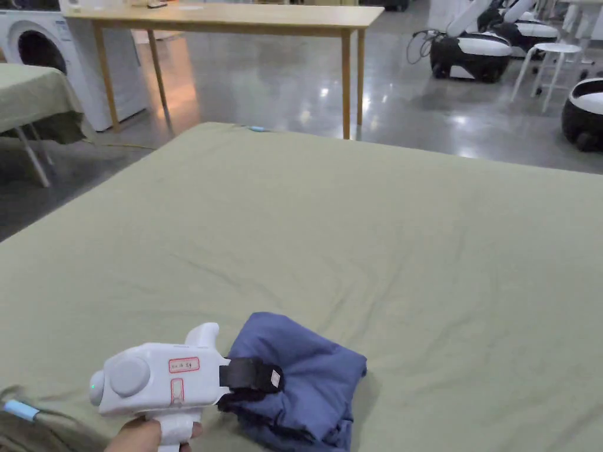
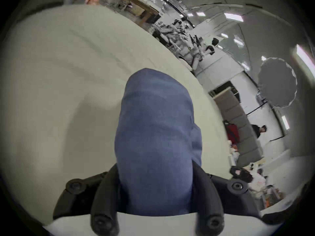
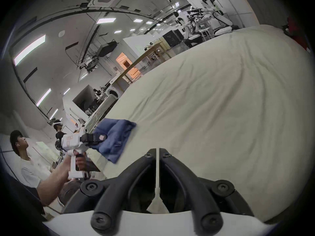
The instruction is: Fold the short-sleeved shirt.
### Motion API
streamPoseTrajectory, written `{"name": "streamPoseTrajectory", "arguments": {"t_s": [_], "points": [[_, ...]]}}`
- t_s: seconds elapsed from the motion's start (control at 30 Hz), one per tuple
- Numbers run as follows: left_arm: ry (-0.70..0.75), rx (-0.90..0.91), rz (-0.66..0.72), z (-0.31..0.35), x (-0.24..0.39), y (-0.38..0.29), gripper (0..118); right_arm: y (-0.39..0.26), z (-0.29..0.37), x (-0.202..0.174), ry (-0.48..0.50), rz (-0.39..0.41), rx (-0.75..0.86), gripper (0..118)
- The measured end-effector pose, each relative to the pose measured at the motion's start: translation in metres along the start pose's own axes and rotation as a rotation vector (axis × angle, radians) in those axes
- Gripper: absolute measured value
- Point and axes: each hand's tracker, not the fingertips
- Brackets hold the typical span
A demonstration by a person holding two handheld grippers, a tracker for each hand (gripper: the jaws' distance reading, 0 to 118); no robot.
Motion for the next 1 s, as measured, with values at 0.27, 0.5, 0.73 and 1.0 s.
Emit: {"name": "streamPoseTrajectory", "arguments": {"t_s": [0.27, 0.5, 0.73, 1.0], "points": [[0.194, 0.051, -0.006, 0.065, -0.076, 0.054, 31, -0.008, -0.027, -0.036, 0.037, 0.041, -0.039, 4], [0.206, 0.221, 0.026, 0.100, -0.076, 0.037, 111, -0.002, -0.018, -0.047, 0.037, 0.067, -0.042, 4], [0.376, 0.408, -0.147, 0.154, 0.032, 0.021, 109, 0.012, 0.018, -0.036, -0.003, 0.099, 0.017, 4], [0.353, 0.658, -0.579, 0.087, 0.249, -0.011, 7, 0.116, 0.081, -0.082, -0.294, 0.393, 0.361, 4]]}}
